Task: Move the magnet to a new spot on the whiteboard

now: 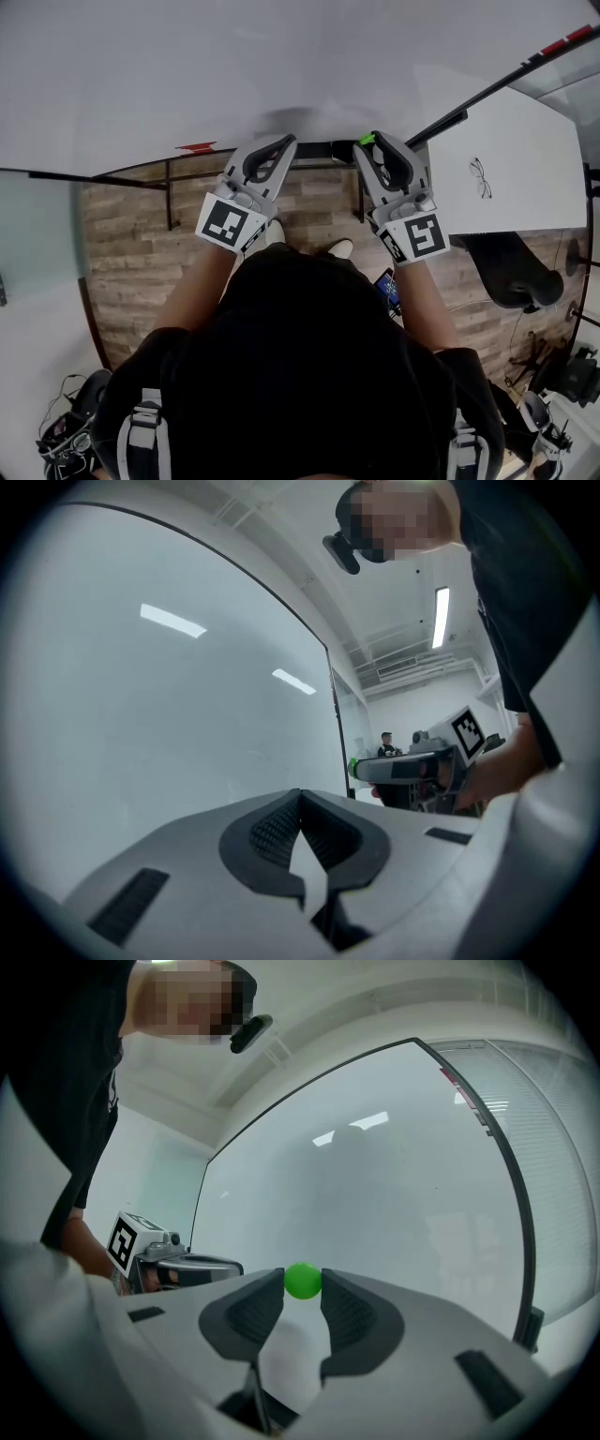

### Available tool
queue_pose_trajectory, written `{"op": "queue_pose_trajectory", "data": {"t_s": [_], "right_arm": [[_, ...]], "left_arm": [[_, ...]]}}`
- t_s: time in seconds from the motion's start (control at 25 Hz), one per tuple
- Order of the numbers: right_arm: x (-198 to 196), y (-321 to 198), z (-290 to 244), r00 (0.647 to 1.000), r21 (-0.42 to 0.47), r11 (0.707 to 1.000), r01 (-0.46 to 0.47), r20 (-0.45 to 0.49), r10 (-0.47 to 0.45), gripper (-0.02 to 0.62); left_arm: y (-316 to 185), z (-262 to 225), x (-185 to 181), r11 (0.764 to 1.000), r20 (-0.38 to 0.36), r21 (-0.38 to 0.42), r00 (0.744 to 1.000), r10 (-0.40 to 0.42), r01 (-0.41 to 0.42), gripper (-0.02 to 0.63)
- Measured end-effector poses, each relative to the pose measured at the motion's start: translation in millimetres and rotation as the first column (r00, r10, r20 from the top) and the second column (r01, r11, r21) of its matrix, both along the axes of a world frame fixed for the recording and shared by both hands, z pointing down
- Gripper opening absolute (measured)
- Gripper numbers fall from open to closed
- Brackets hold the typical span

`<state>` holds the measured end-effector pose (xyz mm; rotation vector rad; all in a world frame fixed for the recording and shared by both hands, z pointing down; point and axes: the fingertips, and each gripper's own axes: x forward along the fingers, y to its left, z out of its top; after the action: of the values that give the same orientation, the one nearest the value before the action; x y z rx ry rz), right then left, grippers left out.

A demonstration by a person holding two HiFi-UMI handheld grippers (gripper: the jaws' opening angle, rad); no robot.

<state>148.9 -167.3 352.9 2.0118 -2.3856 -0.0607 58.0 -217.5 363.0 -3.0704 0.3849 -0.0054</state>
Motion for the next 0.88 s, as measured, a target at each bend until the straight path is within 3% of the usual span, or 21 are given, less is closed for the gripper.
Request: {"op": "queue_pose_trajectory", "data": {"t_s": [0.88], "right_arm": [[4.7, -1.3, 15.1, 0.999, -0.018, 1.0, 0.004, 0.034, -0.003, 0.12]], "left_arm": [[4.8, 5.8, 4.8, 1.0, 0.009, -0.014, 1.0, -0.003, 0.003, 0.002]]}}
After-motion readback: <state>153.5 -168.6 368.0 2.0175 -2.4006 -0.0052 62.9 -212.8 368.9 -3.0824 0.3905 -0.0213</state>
